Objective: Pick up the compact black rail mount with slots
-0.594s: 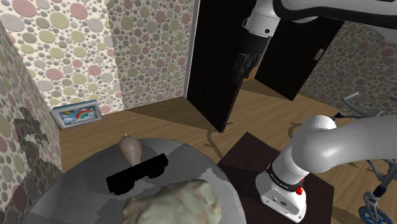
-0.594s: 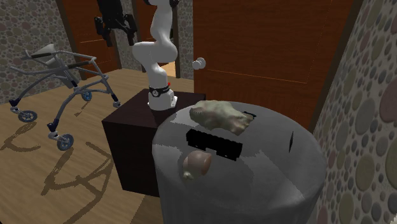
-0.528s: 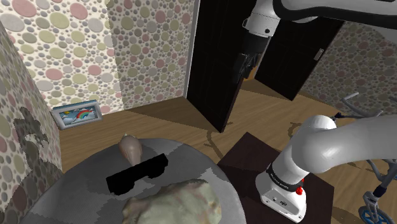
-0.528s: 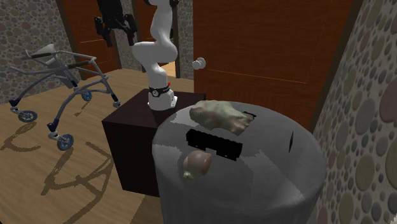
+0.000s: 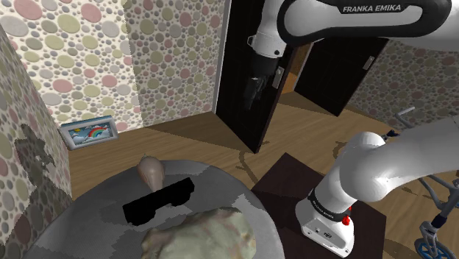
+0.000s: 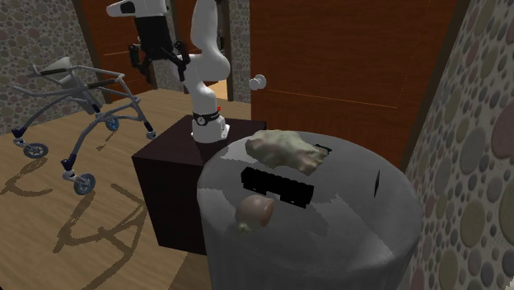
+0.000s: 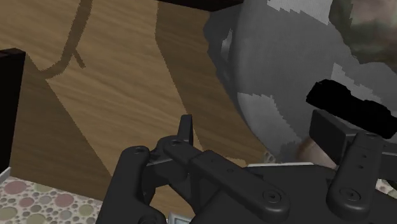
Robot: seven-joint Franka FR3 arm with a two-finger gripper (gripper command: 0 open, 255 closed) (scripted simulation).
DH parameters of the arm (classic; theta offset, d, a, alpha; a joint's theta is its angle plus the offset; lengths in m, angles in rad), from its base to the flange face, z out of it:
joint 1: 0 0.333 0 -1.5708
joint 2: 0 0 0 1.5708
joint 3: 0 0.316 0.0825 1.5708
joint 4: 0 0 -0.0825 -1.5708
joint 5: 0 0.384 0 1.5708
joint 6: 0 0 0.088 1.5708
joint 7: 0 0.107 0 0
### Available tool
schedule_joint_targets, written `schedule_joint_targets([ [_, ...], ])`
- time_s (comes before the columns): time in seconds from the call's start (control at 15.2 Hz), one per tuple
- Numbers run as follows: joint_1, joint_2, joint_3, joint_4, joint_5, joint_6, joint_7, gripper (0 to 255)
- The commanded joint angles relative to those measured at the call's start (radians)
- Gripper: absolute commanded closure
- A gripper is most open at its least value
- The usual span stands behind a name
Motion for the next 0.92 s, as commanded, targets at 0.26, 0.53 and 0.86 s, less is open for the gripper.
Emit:
schedule_joint_targets([
  [0.26, 0.076, 0.157, 0.062, 0.015, 0.016, 0.145, -0.069, 0],
  [0.53, 0.119, 0.27, 0.104, 0.041, 0.015, 0.231, -0.114, 0],
  [0.86, 0.168, 0.411, 0.158, 0.086, -0.001, 0.327, -0.161, 0],
])
